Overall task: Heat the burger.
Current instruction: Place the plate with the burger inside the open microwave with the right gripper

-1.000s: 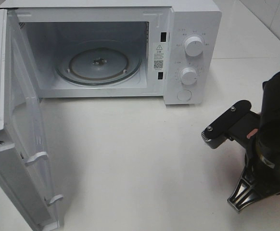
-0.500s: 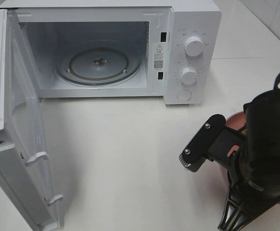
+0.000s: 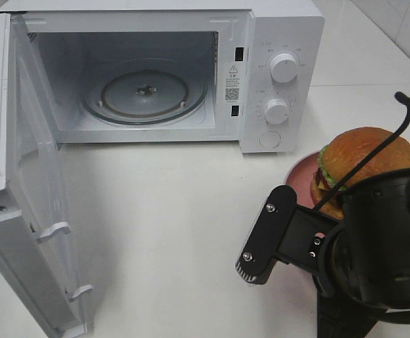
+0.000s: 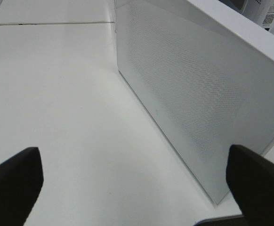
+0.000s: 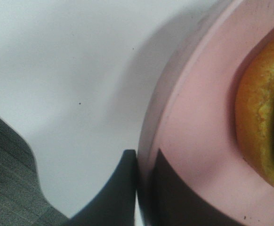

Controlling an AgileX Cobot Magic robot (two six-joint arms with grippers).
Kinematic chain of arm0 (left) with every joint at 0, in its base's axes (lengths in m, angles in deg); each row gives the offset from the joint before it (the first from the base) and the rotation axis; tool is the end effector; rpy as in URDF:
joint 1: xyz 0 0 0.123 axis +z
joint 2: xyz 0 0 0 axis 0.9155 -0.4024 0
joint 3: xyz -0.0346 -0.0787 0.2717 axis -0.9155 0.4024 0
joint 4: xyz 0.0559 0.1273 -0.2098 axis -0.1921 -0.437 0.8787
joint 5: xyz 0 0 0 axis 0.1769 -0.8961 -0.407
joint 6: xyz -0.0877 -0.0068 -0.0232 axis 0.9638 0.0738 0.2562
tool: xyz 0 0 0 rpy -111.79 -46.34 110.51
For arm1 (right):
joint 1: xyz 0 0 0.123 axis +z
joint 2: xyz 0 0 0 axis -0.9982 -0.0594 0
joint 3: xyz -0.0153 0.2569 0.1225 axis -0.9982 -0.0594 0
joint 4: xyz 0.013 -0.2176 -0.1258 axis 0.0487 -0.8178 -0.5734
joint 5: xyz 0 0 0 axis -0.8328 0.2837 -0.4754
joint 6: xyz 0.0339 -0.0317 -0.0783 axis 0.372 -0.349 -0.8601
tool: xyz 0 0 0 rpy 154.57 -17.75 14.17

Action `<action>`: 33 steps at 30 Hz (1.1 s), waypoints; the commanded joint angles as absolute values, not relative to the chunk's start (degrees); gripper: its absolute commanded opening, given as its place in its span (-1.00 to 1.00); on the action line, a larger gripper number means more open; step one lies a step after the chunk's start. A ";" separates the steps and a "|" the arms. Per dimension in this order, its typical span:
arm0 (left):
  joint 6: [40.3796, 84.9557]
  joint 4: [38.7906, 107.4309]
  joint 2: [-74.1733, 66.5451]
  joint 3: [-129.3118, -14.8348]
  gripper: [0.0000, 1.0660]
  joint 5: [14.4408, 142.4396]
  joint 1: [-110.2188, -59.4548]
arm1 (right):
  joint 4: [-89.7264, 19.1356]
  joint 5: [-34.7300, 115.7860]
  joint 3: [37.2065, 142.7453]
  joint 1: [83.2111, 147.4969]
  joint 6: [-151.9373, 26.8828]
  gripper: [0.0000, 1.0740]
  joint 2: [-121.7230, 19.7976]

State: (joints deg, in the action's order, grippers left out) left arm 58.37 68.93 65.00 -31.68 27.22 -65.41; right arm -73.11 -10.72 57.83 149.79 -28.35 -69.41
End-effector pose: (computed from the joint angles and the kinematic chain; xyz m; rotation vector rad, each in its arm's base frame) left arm -0.0100 -0.0147 0.2819 0.1421 2.0282 -0.1194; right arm 0.1340 0.1738 0.1589 -1.4115 2.4256 -0.5365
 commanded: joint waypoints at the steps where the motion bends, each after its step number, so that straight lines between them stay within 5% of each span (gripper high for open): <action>1: 58.43 69.10 65.97 -31.57 0.83 28.02 -65.70 | -76.78 -10.95 58.18 150.08 -30.24 -0.99 -68.95; 33: 58.43 69.10 65.97 -31.57 0.83 28.02 -65.70 | -88.70 2.23 58.18 150.08 -45.14 -1.00 -68.95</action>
